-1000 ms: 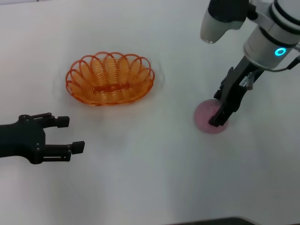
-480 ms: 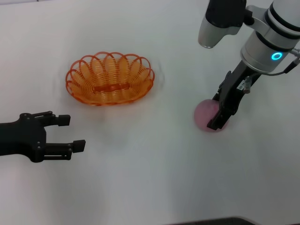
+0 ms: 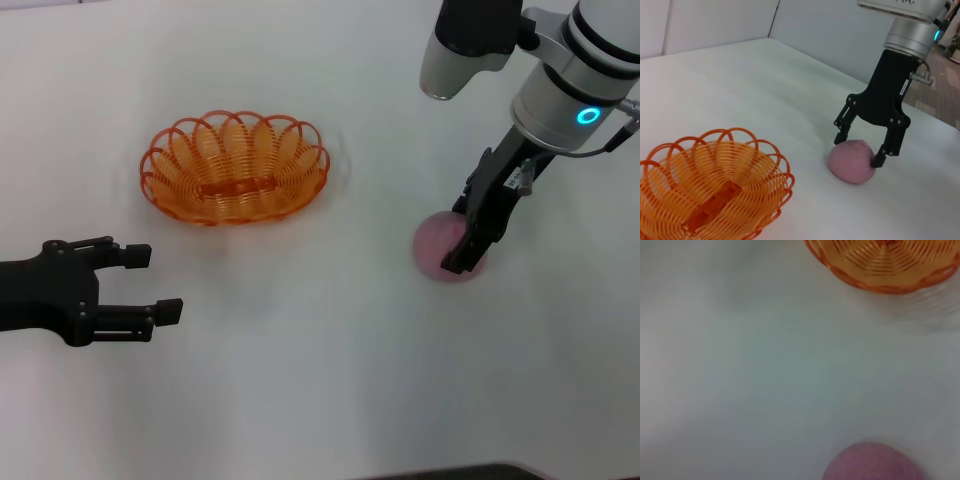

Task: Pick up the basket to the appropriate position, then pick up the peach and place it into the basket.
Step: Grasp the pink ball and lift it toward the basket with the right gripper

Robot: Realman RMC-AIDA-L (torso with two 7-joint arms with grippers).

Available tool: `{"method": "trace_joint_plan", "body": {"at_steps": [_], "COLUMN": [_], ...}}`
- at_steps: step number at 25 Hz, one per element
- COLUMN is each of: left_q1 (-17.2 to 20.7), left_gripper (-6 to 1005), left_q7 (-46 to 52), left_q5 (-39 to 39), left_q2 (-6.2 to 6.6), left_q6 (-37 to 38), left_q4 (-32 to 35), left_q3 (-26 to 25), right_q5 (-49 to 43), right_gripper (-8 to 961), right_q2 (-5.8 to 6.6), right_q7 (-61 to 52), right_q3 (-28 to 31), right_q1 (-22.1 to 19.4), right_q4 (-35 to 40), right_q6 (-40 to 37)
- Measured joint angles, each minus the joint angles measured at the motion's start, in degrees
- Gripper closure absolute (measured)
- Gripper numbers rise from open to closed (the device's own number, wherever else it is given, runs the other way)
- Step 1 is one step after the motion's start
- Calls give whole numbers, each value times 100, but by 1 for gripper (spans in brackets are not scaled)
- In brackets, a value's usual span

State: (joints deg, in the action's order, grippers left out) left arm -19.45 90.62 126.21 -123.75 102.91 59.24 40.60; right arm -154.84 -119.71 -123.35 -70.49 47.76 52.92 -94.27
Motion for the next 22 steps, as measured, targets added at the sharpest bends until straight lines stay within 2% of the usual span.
{"method": "trace_joint_plan", "body": {"at_steps": [13,19,22], "left_q1": [16,23,29], "left_gripper": [109,109,109], "left_q7": [11,9,8], "left_q5": [0,-1,-1], "left_q2": [0,-5,-6], "left_q6": [1,0,1], "left_q4": [0,0,0], "left_q3": [0,0,0], "right_q5": [-11,-11,-11], "right_gripper": [103,305,368], "right_q2": [0,0,0], "right_q7": [-21,-4,-1], "right_q3": [-14,-34,-65], "right_q1": [42,42,41], "right_q4": [-1,-1,3], "right_q6": [-28,-30,-29]}}
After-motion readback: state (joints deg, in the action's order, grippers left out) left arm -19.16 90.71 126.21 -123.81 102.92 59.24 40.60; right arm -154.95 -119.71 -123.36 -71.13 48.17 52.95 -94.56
